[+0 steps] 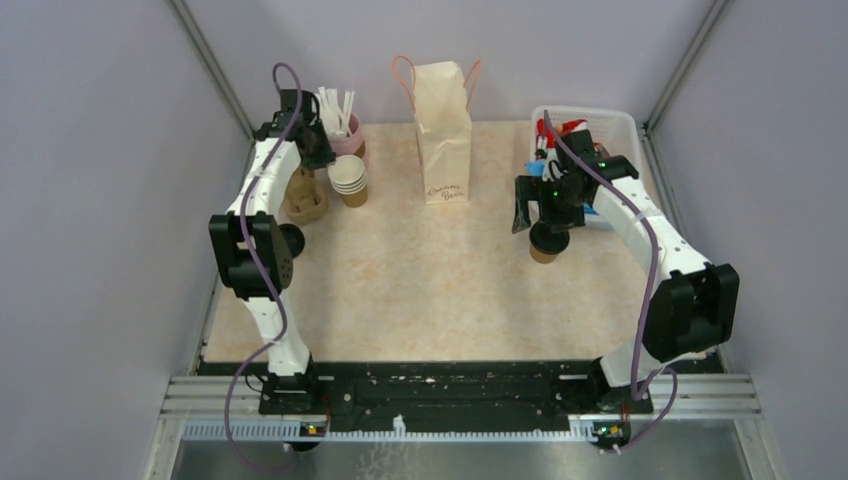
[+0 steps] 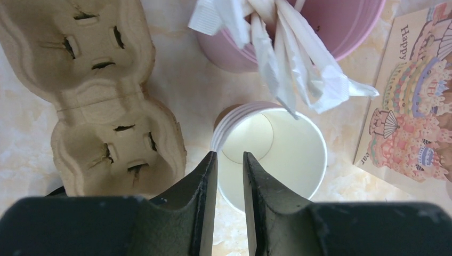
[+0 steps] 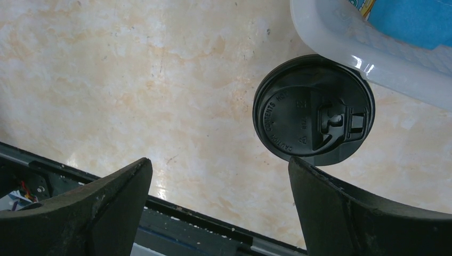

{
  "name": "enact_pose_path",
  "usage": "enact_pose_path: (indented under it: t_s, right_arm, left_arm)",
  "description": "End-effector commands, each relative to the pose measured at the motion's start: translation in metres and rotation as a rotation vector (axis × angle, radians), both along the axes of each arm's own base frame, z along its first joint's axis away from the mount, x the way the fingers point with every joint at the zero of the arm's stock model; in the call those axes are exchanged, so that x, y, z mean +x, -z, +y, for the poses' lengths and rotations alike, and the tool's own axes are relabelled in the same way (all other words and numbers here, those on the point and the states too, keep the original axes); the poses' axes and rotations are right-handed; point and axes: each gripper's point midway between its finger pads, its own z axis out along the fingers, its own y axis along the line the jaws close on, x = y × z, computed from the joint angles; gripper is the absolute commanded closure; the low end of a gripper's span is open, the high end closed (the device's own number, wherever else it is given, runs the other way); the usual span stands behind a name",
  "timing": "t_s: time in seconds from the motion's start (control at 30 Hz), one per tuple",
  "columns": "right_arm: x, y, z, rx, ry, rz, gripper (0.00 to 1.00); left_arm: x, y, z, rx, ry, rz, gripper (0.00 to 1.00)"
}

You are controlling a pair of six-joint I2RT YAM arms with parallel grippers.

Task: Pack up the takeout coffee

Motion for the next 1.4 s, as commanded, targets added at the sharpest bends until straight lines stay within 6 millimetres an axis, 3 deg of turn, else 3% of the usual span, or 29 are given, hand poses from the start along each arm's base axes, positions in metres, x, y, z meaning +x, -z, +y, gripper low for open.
enact_pose_path:
  t_s: [0.0,0.6,1.13,1.37]
  right_arm:
    - [0.004,-0.003,0.0,0.007,-0.007,-0.025,0.02]
    - [0.002,-0.005,-0.001,0.005,-0.008,-0.033,0.02]
    - [0.002,-0.004,-0.001,0.005,-0.009,-0.031,0.02]
    - [0.002,-0.004,-0.001,0.004,-0.011,-0.031,0.02]
  left_arm:
    - [0.002,0.002,-0.009,-0.001,0.027,0.0,0.69]
    - [-0.003,0.011,0.004,0.045,-0.013,0.035,0.6]
    - [-0.001,0.018,0.005,0.049,-0.019,0.05,0.78]
    - [0.0,0.015,0.004,0.046,-0.017,0.05,0.93]
